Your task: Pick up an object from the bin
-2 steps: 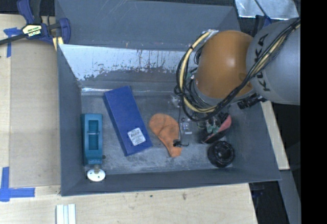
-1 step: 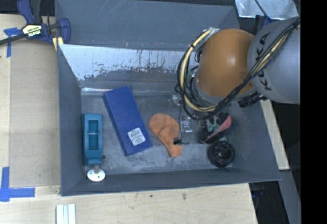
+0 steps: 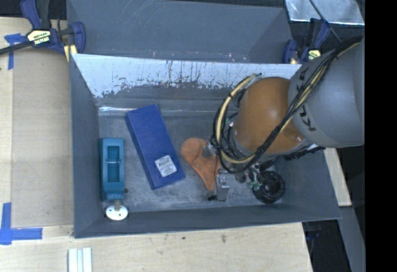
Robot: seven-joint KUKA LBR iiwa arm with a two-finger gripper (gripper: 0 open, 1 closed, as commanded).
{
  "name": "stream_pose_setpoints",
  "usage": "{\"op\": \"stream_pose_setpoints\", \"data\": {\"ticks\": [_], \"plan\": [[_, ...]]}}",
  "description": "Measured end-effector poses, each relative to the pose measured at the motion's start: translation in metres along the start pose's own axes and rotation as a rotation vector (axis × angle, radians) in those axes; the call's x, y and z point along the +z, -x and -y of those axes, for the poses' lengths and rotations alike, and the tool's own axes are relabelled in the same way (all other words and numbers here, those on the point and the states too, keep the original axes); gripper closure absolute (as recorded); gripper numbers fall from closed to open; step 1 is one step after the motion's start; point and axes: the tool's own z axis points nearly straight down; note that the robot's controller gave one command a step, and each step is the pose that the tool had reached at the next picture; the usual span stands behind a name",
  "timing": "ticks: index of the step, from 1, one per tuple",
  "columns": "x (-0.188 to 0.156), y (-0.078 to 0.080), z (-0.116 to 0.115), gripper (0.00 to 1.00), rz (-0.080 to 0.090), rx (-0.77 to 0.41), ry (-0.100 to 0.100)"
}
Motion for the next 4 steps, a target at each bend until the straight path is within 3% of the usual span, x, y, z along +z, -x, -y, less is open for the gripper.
{"op": "stream_pose_setpoints", "data": {"ticks": [1,2,3,4], "plan": [[0.031,-0.004,0.004,0.00,-0.006,0.076,0.001],[0.016,-0.002,0.003,0.00,-0.001,0.391,-0.001],[0.012,-0.014,0.006,0.00,-0.004,0.300,-0.002],[0.014,-0.001,0.004,1.00,0.003,0.390,-0.001]]}}
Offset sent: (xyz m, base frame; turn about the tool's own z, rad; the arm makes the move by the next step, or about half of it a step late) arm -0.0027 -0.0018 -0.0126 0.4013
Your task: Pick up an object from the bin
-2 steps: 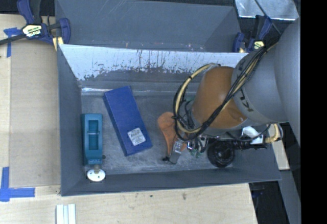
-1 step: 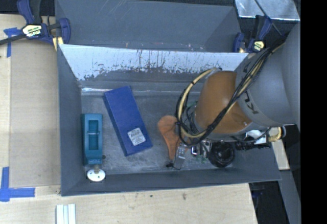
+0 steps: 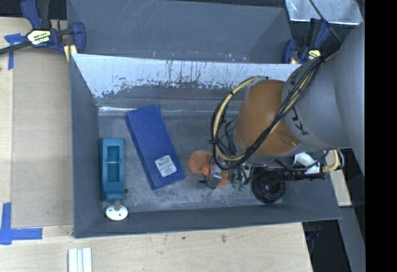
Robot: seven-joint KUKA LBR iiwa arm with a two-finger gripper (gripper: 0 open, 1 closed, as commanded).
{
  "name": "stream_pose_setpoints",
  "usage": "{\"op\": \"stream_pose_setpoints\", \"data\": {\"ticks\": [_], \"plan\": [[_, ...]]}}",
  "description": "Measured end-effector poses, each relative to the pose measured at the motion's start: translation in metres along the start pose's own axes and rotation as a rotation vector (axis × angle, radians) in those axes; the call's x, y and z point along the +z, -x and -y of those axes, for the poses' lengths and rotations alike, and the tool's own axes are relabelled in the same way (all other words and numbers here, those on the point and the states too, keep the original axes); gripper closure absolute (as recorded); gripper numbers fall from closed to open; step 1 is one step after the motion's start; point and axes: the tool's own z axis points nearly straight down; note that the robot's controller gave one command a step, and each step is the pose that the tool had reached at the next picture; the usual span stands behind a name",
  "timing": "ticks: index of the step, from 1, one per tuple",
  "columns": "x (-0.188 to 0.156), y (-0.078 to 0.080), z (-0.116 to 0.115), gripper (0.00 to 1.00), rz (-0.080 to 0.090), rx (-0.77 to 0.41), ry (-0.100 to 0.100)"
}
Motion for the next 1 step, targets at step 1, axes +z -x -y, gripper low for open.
{"op": "stream_pose_setpoints", "data": {"ticks": [1], "plan": [[0.0000,0.0000,0.0000,1.00,0.000,0.000,0.000]]}}
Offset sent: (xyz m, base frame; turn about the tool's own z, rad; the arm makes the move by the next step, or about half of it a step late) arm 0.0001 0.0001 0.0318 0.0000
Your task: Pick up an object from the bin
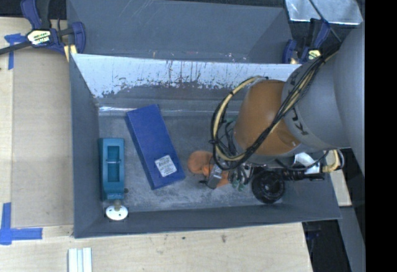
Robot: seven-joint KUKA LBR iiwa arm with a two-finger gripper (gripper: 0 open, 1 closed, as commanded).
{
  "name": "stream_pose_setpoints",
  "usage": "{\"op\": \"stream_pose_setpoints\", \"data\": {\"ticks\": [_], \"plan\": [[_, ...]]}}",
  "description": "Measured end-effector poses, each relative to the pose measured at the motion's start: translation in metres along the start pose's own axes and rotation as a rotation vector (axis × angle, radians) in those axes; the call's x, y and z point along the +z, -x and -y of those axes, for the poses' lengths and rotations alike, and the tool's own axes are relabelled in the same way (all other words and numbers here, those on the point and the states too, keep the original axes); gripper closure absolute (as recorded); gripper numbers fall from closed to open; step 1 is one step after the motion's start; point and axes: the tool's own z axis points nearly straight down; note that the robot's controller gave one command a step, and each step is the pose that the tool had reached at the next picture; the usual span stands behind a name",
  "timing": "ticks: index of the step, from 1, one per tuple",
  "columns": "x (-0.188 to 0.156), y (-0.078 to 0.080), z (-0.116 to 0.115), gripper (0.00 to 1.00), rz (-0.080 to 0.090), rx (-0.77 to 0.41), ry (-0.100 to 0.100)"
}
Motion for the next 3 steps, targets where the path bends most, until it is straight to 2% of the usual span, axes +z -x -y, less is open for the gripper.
{"op": "stream_pose_setpoints", "data": {"ticks": [2,3], "plan": [[-0.016,-0.001,0.001,1.00,-0.007,-0.001,-0.003],[-0.029,0.000,0.000,1.00,-0.004,-0.001,-0.001]]}}
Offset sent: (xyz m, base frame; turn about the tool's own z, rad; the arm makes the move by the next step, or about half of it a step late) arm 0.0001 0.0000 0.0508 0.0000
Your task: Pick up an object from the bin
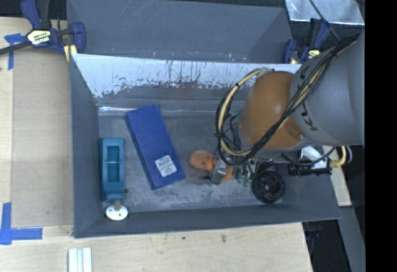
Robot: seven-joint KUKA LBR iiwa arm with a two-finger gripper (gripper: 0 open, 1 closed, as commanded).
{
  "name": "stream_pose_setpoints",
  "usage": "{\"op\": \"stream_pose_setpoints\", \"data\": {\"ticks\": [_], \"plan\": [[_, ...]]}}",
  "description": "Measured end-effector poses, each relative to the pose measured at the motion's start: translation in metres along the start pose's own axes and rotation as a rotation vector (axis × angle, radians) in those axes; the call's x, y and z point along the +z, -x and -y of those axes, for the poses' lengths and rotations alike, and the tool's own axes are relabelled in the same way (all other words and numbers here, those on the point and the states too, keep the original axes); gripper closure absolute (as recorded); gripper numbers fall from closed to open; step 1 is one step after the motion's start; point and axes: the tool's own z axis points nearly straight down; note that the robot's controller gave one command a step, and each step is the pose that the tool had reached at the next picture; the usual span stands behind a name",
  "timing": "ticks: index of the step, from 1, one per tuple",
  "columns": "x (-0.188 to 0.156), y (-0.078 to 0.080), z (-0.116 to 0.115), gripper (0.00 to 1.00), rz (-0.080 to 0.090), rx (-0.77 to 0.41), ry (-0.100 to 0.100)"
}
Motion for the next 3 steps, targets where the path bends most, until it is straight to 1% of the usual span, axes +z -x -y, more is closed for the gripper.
{"op": "stream_pose_setpoints", "data": {"ticks": [2,3], "plan": [[-0.013,0.001,0.000,1.00,0.001,-0.001,0.000],[-0.020,0.000,0.000,1.00,-0.003,-0.002,-0.001]]}}
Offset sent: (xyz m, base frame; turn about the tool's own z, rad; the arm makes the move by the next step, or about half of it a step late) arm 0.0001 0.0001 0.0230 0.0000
